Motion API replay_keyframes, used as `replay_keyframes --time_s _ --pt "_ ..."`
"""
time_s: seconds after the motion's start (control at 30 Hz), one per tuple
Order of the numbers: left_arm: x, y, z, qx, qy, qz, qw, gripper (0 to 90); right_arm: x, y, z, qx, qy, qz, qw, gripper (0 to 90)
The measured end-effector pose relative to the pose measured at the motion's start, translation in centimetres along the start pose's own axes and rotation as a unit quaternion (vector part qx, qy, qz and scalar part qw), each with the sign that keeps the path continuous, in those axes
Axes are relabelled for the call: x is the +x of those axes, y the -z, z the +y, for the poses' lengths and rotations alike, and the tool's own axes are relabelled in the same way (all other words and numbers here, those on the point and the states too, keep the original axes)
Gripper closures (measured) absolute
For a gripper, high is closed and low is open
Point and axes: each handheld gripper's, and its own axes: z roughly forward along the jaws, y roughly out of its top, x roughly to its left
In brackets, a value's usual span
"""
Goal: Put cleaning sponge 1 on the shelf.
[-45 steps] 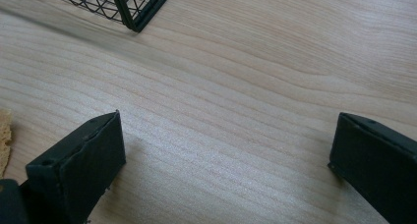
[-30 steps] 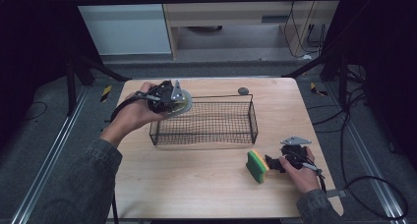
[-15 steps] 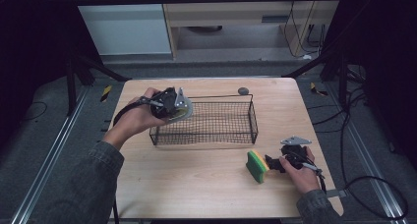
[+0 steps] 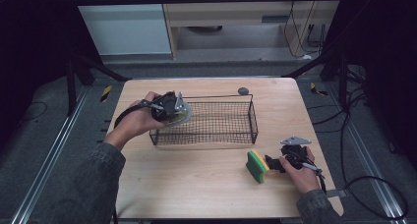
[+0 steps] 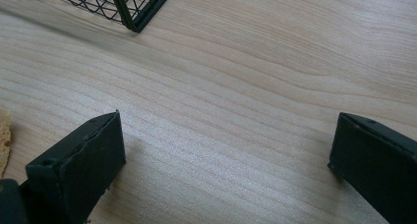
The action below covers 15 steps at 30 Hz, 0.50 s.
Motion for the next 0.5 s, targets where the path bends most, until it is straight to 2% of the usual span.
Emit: replay_keyframes --time_s 0.5 --pt "-0.2 -1.5 -0.7 0.009 0.002 -0.01 0.9999 69.7 0.0 0.0 0.0 0.0 0.0 0.0 1.0 0.4"
